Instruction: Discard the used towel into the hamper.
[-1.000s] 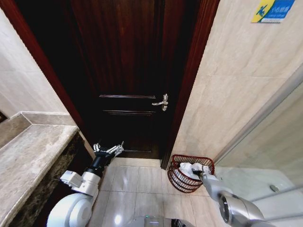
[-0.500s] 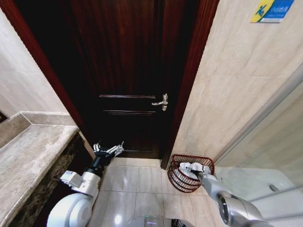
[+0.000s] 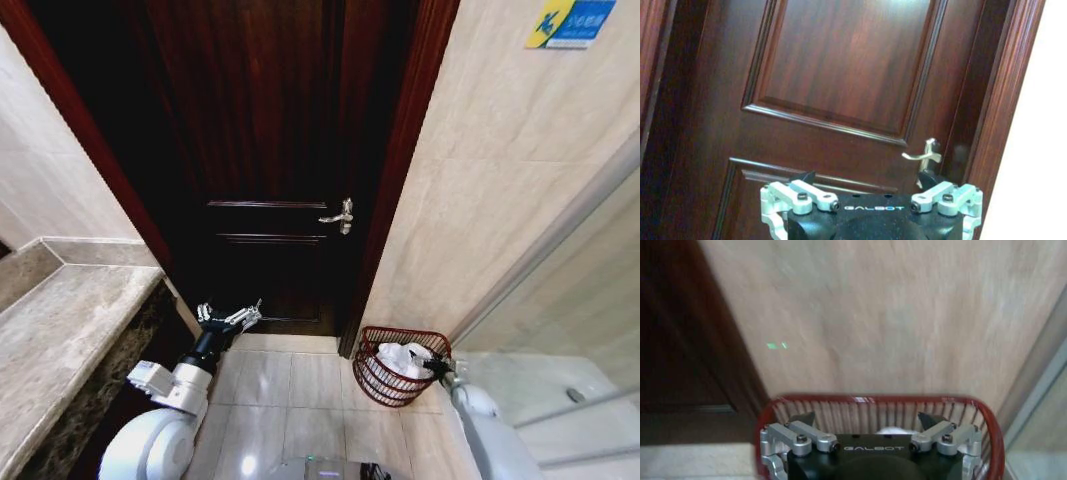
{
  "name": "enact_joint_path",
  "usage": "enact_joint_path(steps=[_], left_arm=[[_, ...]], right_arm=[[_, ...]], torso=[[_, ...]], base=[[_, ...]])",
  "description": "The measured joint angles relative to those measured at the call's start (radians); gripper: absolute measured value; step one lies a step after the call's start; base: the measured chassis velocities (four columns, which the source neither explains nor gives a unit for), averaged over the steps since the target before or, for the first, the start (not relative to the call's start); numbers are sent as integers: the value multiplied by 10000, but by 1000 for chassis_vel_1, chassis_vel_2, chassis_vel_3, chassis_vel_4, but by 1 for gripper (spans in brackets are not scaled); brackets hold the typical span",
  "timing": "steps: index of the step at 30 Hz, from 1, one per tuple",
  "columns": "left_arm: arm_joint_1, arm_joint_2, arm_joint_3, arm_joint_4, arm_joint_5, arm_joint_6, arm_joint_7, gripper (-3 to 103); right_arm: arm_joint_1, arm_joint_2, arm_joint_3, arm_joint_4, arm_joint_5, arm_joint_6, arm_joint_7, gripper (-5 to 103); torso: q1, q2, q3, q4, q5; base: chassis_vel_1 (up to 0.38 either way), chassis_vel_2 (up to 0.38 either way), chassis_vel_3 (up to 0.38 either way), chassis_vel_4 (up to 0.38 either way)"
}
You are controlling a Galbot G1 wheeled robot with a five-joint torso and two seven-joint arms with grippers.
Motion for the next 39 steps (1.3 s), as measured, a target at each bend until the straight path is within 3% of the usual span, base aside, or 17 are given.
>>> enact_joint_path(steps=[4,12,17,22,30,39], left_arm=[[-1,1,1,0,0,0,1,100],[0,1,1,0,0,0,1,100],[0,1,1,0,0,0,1,100],[0,1,1,0,0,0,1,100],[0,1,1,1,0,0,1,100],[0,1,1,0,0,0,1,100]], right_arm=[[-1393,219,314,2229,98,75,459,100],[-3375,813,627,5492,-407,1237,867,100],[-4503,1491,563,7654,-411,2281,1768,100],[-4957,1782,458,8753,-573,2353,1888,100],[-5418,2725,319,10801,-1695,2393,2200,100],[-5537,2928,385,11808,-1876,2491,2209,100]], torso=[[0,0,0,-2,7],[0,0,0,-3,0],[0,0,1,-4,2],[0,0,1,-4,3],[1,1,1,-3,2],[1,0,1,-3,3]], base=[[0,0,0,0],[0,0,0,0],[0,0,0,0],[0,0,0,0],[0,0,0,0],[0,0,0,0]])
